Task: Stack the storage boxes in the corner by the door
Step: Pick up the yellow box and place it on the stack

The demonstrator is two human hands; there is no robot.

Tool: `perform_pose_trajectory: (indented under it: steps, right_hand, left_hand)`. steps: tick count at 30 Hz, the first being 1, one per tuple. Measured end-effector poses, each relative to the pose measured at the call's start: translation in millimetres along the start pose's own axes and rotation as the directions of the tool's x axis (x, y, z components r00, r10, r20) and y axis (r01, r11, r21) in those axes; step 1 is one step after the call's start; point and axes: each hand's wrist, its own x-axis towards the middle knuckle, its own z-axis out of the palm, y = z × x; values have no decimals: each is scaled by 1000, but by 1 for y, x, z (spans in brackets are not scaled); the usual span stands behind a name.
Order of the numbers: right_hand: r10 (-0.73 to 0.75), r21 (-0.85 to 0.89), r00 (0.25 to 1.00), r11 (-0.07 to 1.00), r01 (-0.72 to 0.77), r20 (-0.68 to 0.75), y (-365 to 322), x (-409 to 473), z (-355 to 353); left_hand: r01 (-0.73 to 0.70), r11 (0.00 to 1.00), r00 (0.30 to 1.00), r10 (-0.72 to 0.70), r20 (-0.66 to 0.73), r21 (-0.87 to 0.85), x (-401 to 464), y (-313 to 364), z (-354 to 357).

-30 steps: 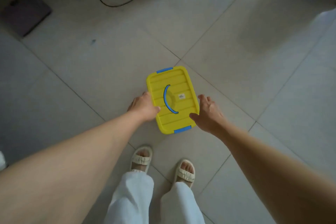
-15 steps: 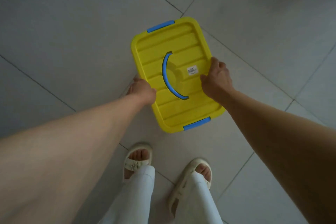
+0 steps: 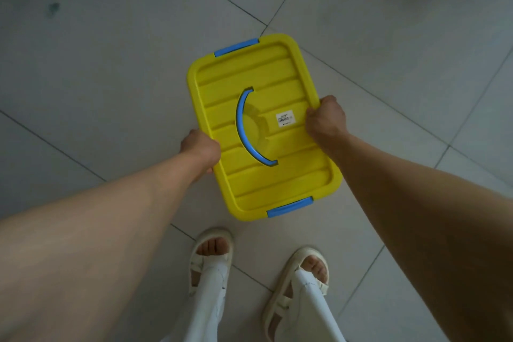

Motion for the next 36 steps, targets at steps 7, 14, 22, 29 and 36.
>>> perform_pose_trajectory:
  steps: [7,14,22,29,36]
  right_hand:
    - [65,37,998,997,-65,1,17,-69,-70]
    - [149,73,987,987,-145,-56,25,-141,-173]
    - [267,163,947,957,-240,-176,51,-227,-288]
    - [370,268,886,916,-298,-279,93,-313,-358]
    - [507,402,781,843,-359,-365,156,-416,-405]
  left_hand:
    - [-89,993,996,86,34,83,-83,26,-35]
    - [-208,971,976,199,83,118,-191,72,-67]
    - [-401,894,915,378,144,200,-317,132,-86]
    - [-579,753,815,525,245,313,-419,159,-79]
    - [-770,511,637,645,422,381,-527,166,-56]
